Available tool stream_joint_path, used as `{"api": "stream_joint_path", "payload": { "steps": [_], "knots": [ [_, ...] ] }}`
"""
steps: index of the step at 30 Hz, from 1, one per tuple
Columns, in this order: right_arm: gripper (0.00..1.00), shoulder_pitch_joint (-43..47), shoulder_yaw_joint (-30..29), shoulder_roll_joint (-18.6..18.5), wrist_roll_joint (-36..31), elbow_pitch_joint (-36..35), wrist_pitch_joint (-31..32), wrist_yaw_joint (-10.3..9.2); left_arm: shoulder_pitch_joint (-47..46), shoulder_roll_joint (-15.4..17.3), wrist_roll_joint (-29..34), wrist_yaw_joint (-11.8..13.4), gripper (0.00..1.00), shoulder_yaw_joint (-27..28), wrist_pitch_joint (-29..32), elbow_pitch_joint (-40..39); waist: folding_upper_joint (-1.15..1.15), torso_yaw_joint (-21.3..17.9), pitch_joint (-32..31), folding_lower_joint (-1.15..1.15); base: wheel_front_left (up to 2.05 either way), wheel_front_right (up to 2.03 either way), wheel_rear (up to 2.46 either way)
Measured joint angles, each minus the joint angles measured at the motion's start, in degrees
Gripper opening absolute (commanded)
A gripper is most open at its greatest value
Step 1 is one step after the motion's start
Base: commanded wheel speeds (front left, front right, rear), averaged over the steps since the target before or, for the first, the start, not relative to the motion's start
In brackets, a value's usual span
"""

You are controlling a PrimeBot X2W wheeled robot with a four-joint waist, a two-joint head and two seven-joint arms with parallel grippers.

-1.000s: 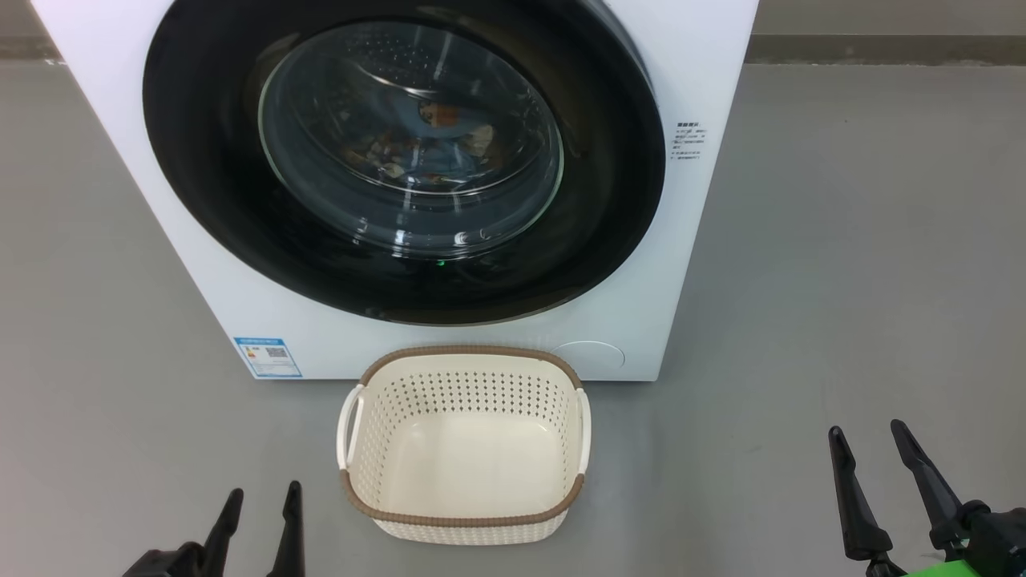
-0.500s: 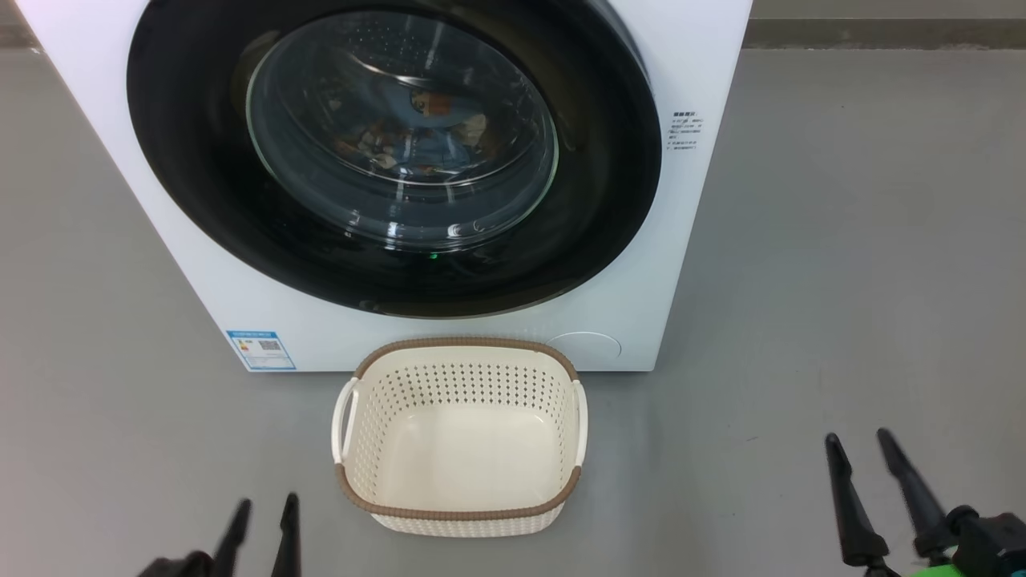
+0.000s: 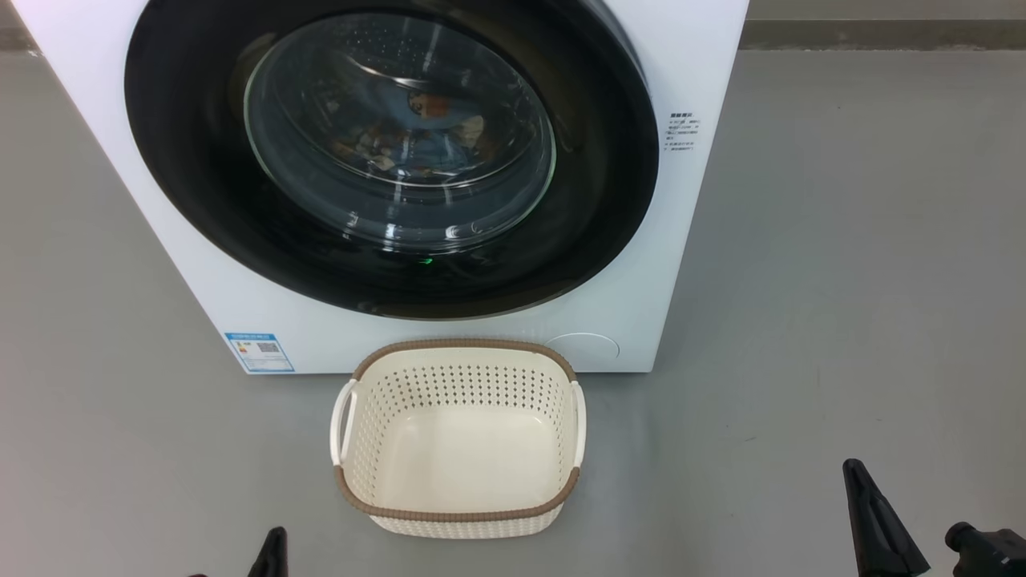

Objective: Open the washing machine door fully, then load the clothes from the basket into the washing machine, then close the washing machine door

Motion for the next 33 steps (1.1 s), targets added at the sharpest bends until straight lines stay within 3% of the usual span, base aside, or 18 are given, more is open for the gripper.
{"api": "stream_joint_path", "payload": {
  "steps": [33],
  "knots": [
    [0.00,-1.8,0.1,0.0,20.9,2.5,5.0,-0.01,-1.5,0.0,-18.5,0.0,0.00,2.4,5.5,-0.8,0.00,-0.6,-0.2,0.00,0.00,0.00,0.00]
  ]
}}
